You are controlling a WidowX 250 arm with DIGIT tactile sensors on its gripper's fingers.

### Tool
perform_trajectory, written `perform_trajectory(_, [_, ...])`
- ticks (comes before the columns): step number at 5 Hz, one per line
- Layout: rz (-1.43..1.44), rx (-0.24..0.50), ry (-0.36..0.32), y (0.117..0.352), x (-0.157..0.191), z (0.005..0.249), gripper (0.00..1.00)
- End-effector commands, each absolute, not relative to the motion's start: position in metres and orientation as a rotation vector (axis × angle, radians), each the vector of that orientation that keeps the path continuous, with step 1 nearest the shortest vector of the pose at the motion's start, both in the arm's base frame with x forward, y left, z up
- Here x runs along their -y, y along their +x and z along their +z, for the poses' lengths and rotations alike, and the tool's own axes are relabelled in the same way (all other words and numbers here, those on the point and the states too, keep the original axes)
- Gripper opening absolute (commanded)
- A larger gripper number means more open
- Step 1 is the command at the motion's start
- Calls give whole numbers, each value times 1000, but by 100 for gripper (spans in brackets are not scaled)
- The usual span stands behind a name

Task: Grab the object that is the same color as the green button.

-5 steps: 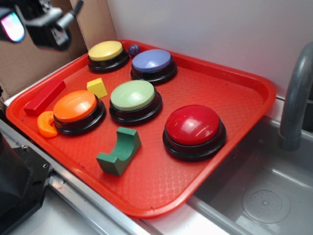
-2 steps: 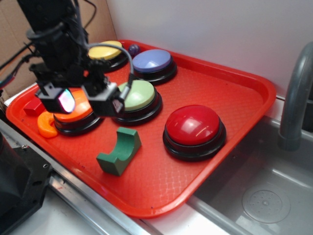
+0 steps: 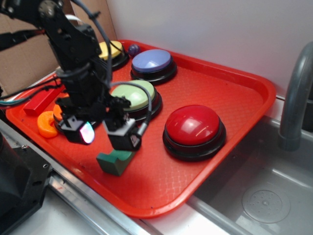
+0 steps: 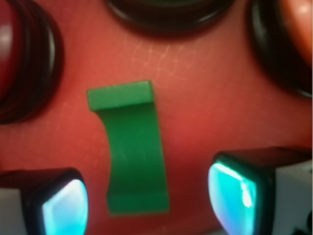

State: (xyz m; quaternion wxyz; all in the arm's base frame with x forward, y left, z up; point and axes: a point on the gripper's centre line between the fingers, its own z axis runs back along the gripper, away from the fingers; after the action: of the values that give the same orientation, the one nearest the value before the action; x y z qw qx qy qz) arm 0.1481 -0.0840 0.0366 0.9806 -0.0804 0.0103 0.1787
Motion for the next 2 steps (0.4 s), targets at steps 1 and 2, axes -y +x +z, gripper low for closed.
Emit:
perform_trajectory(1, [337,-51,-172,153,98,12,100])
perform_trajectory(2, [349,-13,-139,154,103,5,69])
